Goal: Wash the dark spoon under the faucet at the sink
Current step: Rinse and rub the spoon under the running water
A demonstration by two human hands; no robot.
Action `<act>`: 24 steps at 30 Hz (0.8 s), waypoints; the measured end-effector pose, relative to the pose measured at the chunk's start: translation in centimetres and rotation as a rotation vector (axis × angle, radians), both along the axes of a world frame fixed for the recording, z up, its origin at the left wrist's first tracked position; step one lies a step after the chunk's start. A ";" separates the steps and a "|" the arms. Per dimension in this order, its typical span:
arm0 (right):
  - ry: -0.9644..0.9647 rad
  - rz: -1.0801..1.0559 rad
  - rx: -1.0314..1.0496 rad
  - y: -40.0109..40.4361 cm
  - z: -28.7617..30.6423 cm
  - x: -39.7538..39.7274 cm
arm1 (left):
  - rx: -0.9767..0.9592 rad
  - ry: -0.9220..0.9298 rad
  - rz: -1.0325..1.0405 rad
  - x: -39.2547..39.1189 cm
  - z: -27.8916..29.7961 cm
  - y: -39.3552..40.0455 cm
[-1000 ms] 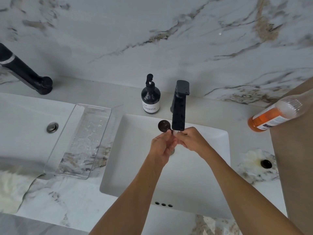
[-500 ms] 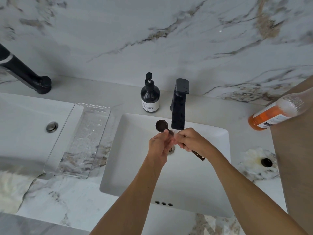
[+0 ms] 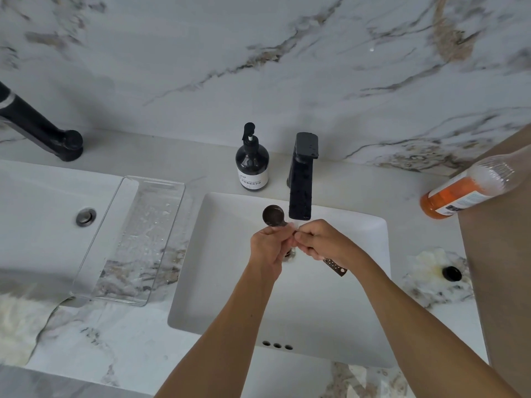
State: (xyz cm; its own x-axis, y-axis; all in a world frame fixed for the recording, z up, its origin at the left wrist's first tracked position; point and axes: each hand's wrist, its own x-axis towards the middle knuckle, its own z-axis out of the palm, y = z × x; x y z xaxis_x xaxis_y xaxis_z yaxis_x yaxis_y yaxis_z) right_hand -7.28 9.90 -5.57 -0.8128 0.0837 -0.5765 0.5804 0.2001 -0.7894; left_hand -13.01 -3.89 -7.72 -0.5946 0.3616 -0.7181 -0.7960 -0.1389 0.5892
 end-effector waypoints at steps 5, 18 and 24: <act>0.102 -0.112 0.103 -0.5 -0.3 -0.2 | -0.051 -0.011 0.081 -0.2 0.4 0.2; 0.100 -0.121 0.288 -0.7 -1.3 -0.8 | -0.047 -0.129 0.134 0.0 1.2 0.9; 0.124 -0.167 0.341 -0.6 -1.7 -0.3 | -0.011 -0.138 0.127 0.4 1.3 0.9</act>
State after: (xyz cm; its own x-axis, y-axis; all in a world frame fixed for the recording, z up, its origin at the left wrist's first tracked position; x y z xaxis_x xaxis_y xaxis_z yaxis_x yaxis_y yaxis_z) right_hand -7.56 9.35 -7.23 -0.8334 0.3905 -0.3912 0.5318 0.3734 -0.7601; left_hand -12.58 -3.00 -6.41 -0.5309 0.2818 -0.7992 -0.8457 -0.2374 0.4780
